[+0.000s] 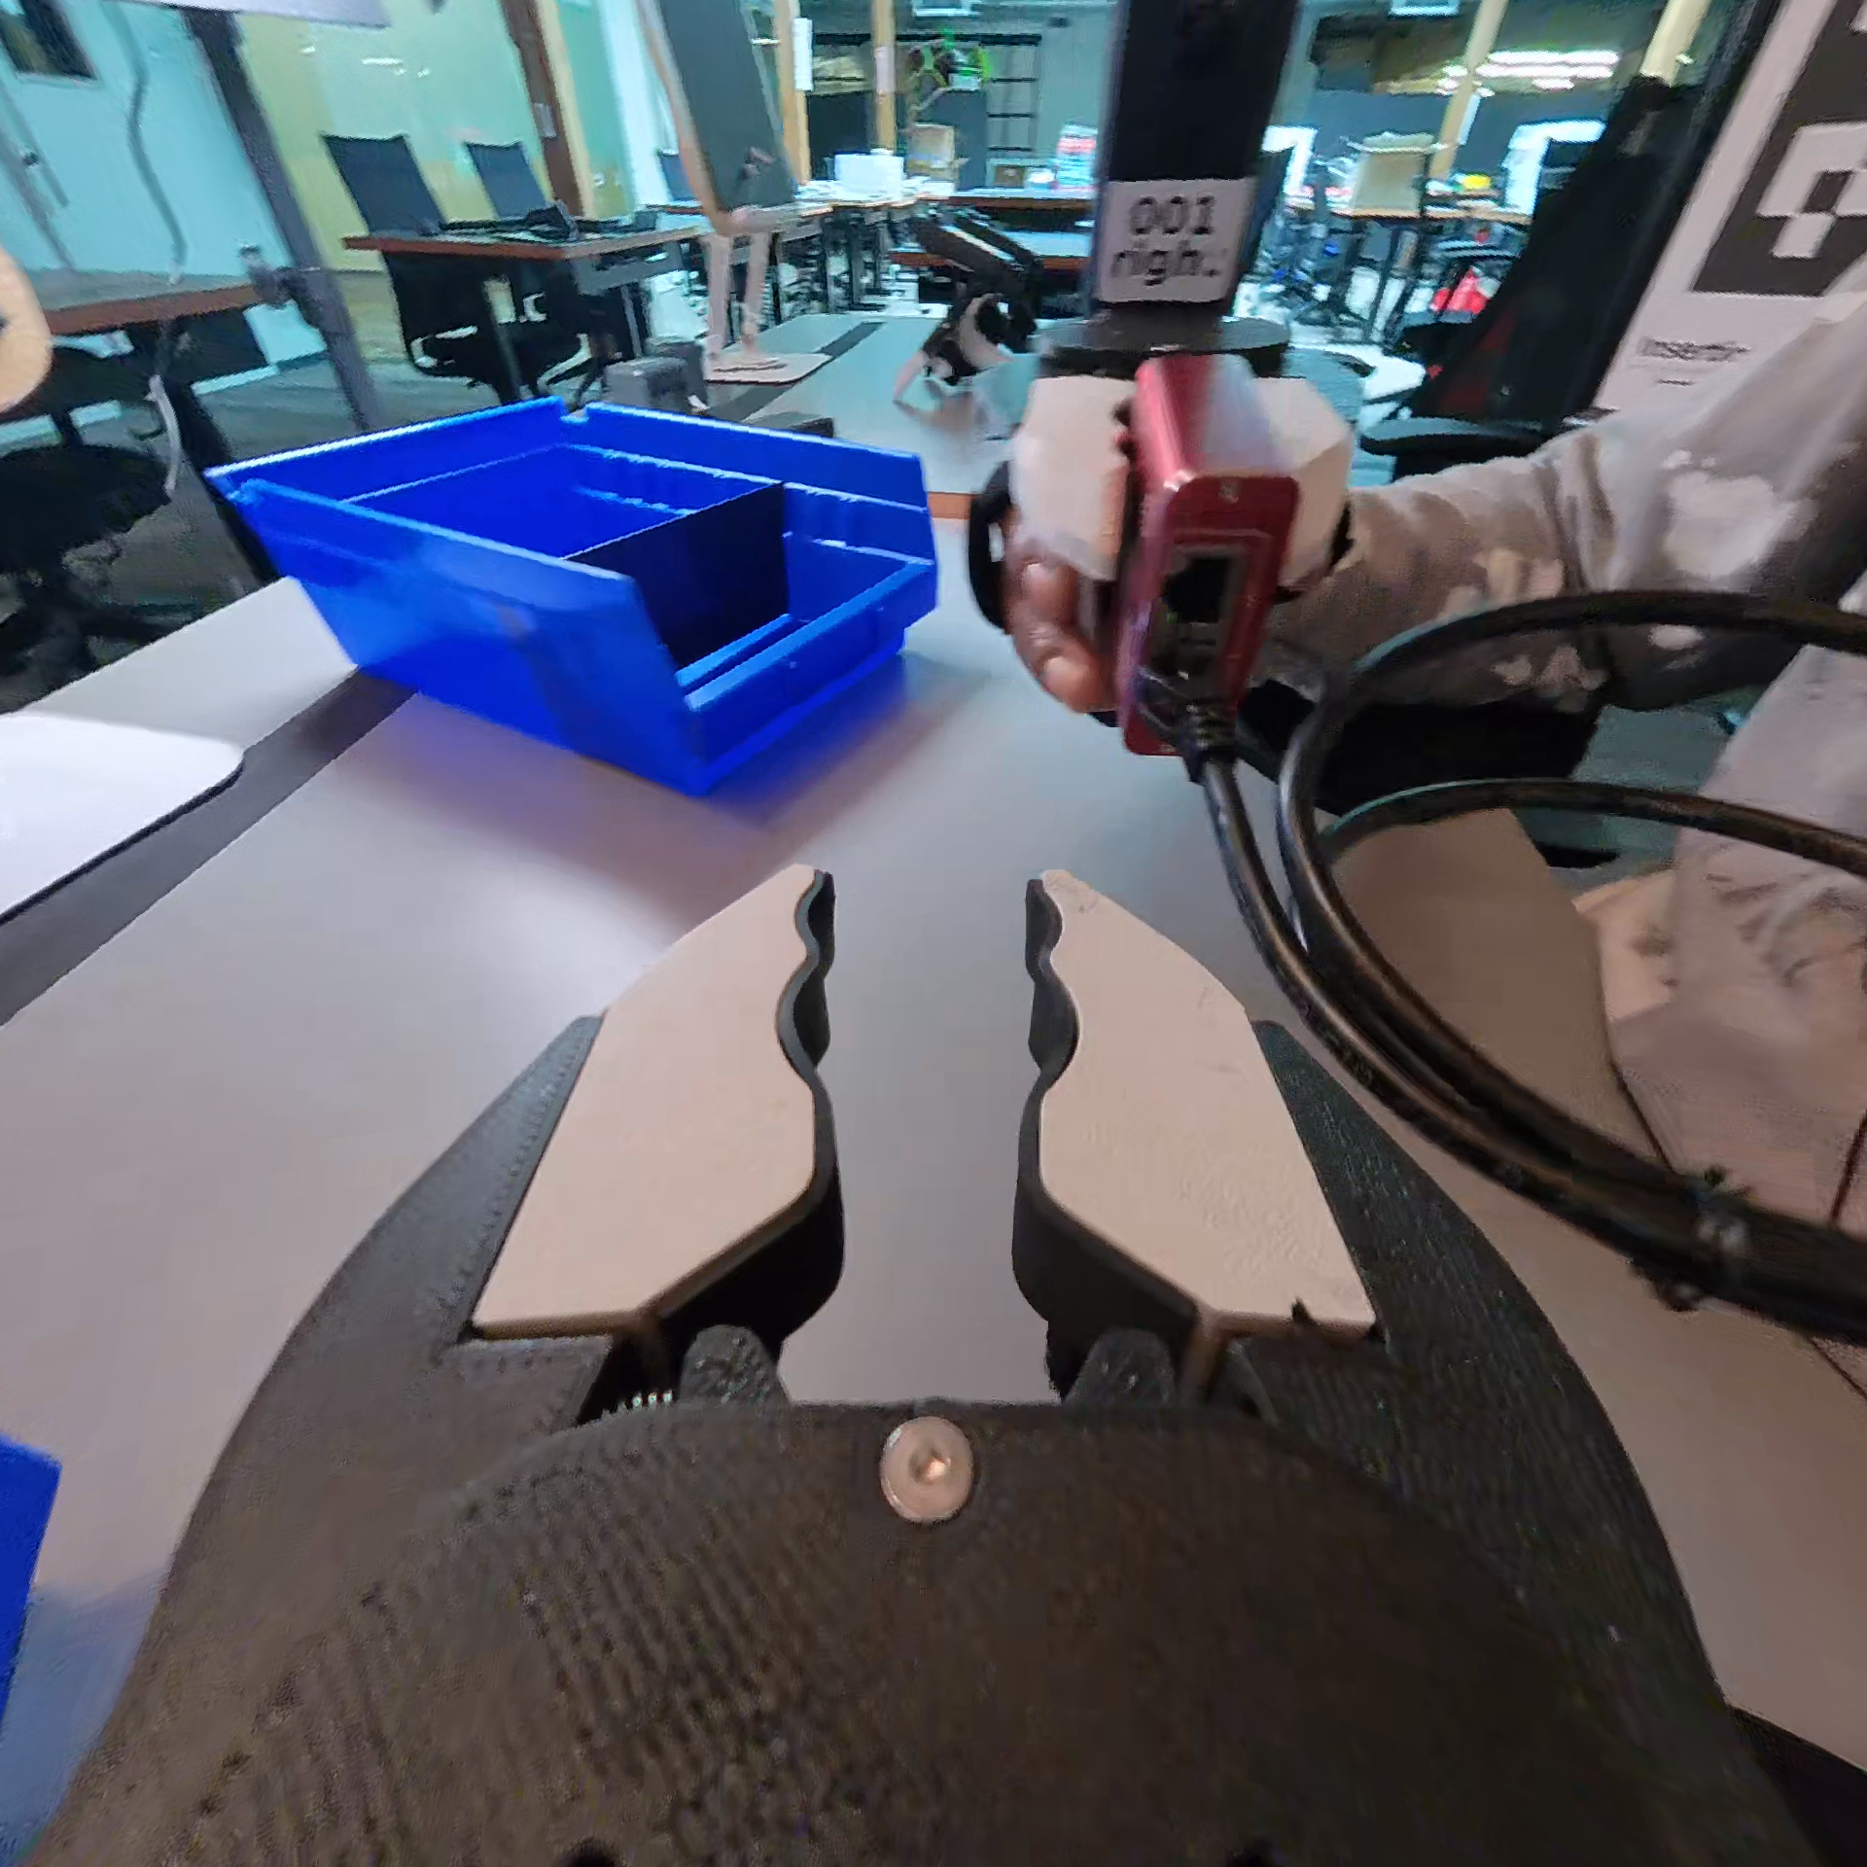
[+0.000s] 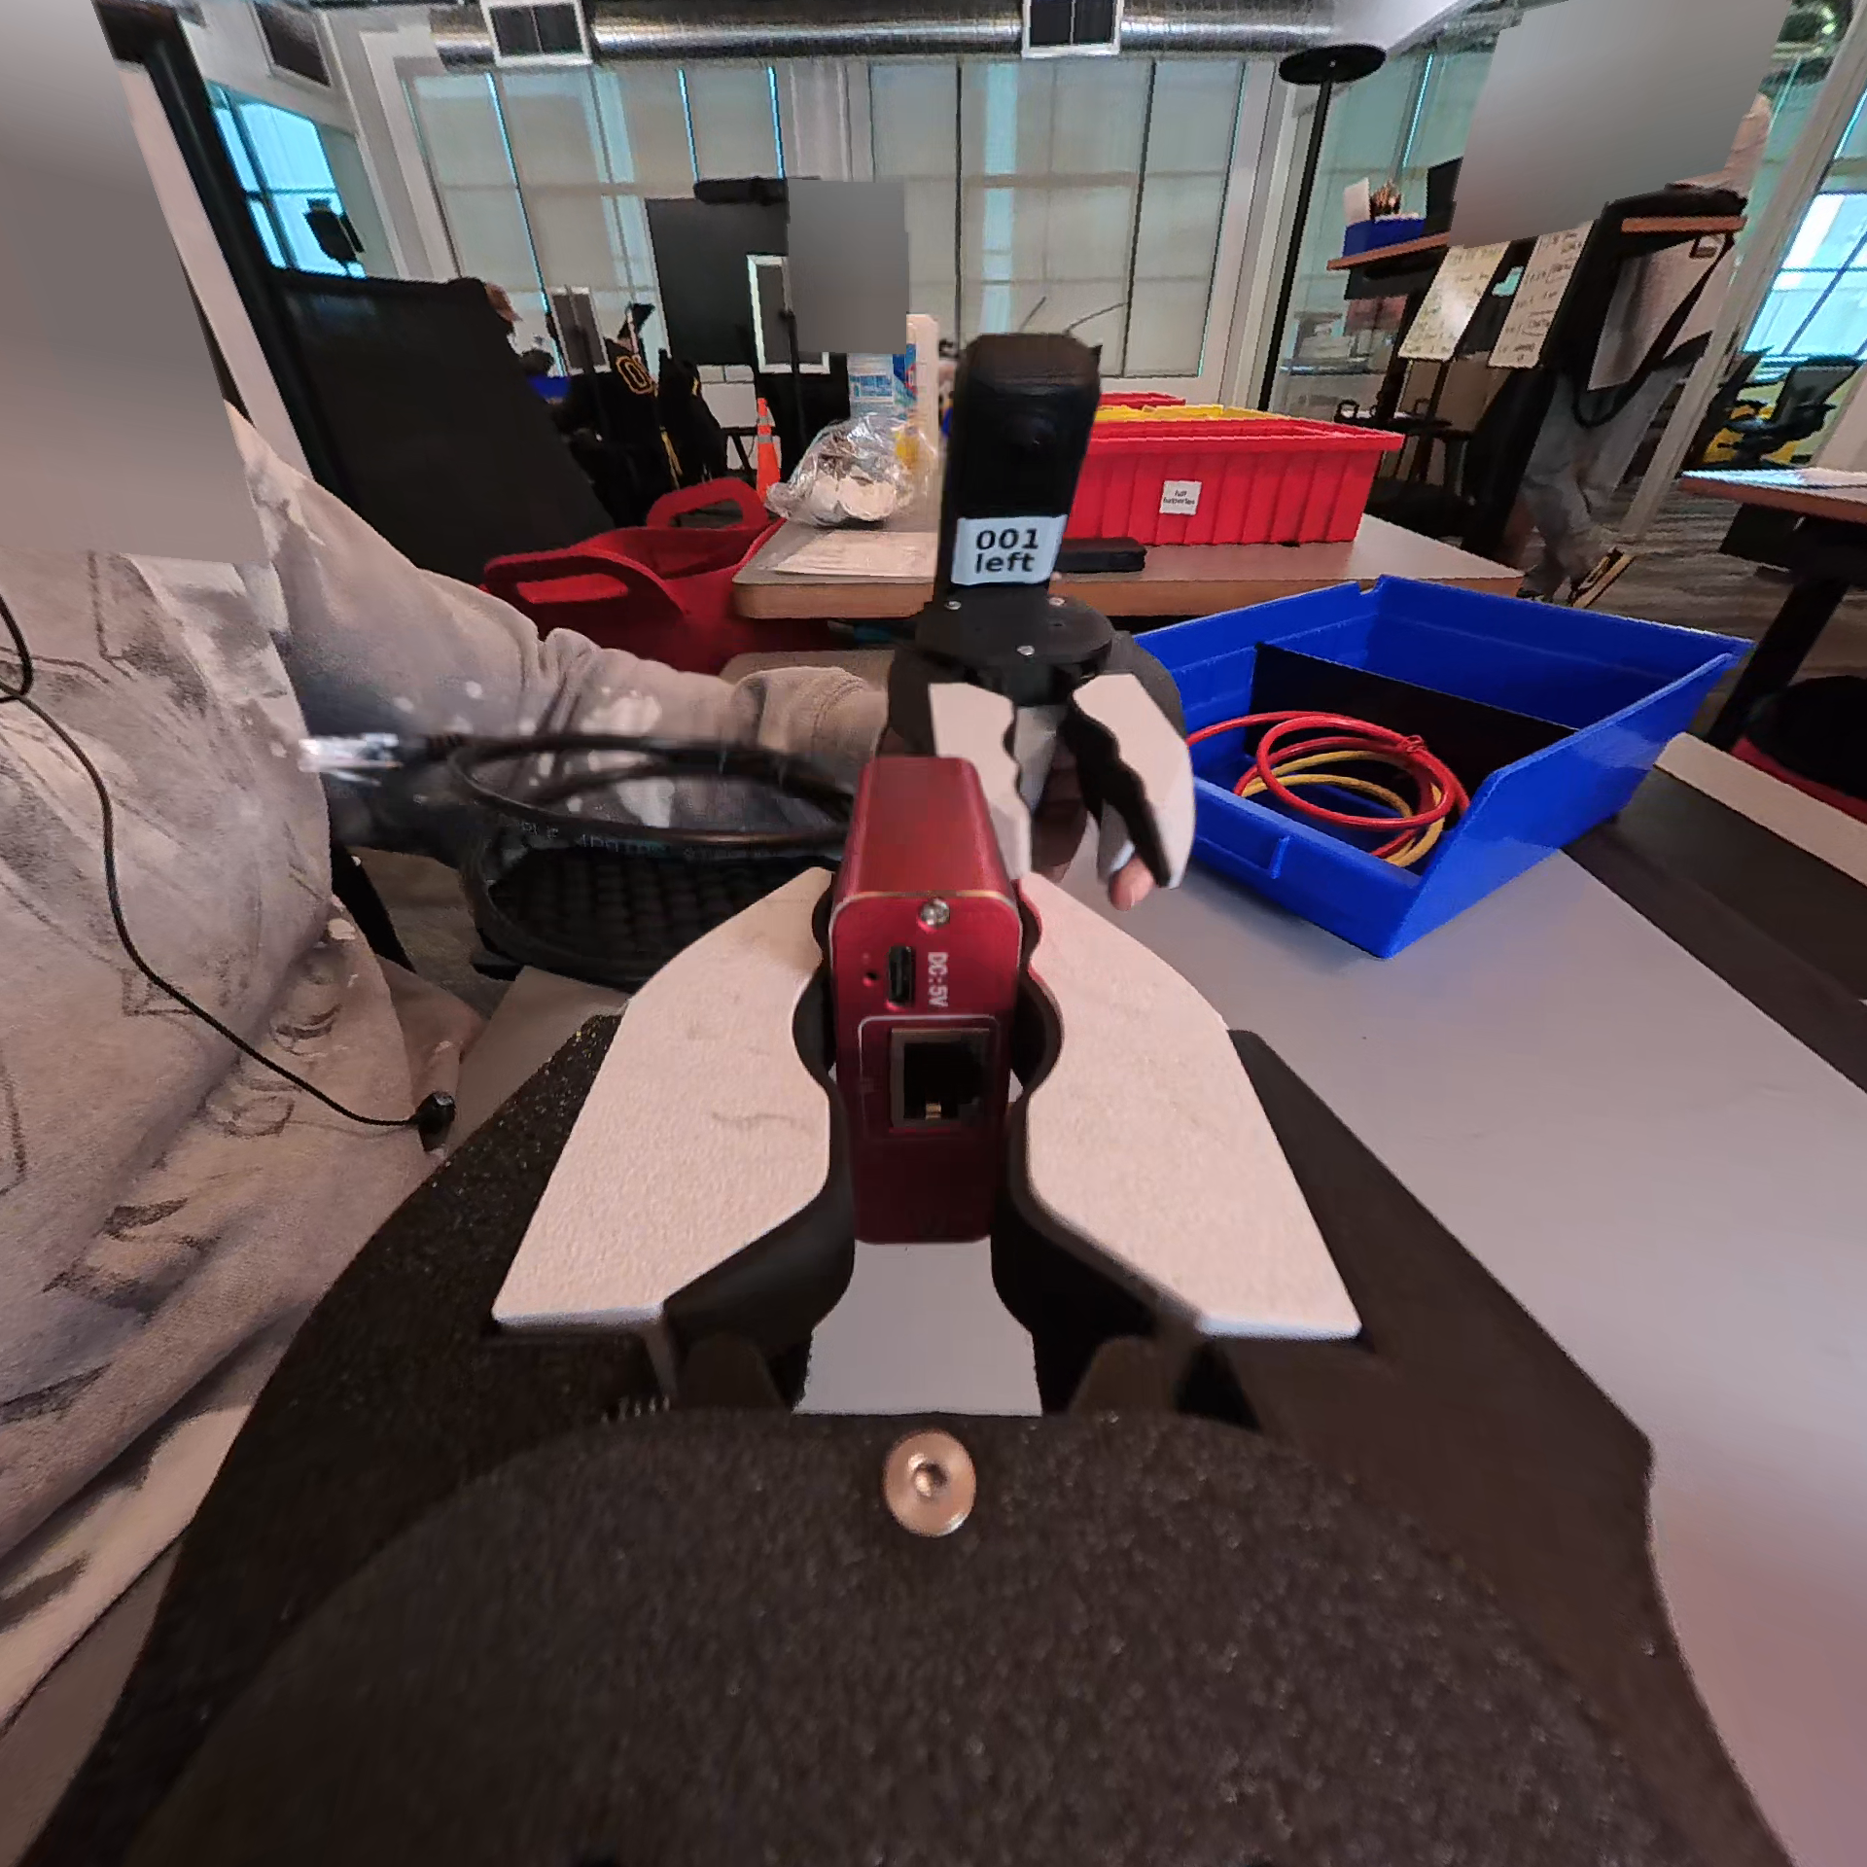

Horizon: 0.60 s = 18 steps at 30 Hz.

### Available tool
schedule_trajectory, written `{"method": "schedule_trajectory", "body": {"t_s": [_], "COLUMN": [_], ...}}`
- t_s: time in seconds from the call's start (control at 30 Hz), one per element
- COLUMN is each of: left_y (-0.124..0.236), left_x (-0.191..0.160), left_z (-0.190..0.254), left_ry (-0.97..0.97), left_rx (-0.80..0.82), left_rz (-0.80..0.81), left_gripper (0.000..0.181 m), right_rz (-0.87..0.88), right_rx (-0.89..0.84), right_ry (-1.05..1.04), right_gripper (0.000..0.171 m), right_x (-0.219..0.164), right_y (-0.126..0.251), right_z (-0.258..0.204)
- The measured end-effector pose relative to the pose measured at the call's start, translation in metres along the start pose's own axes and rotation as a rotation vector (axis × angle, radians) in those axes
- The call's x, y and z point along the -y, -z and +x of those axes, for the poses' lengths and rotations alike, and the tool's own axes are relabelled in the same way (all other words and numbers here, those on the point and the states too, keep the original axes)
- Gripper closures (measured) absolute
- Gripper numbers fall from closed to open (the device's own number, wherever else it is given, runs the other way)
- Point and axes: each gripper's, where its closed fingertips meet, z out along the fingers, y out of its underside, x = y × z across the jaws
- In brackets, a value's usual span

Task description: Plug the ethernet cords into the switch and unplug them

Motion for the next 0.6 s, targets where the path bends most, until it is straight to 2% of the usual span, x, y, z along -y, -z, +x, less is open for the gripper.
{"method": "schedule_trajectory", "body": {"t_s": [0.17,0.6], "left_y": [0.004,-0.011], "left_x": [-0.002,0.006], "left_z": [-0.011,0.024], "left_ry": [0.051,0.005], "left_rx": [0.019,-0.097], "left_rz": [0.026,0.032], "left_gripper": [0.146,0.143], "right_rz": [-0.030,-0.038], "right_rx": [-0.005,-0.011], "right_ry": [0.024,0.050], "right_gripper": [0.142,0.142], "right_x": [-0.004,-0.005], "right_y": [-0.001,-0.004], "right_z": [-0.001,-0.003]}}
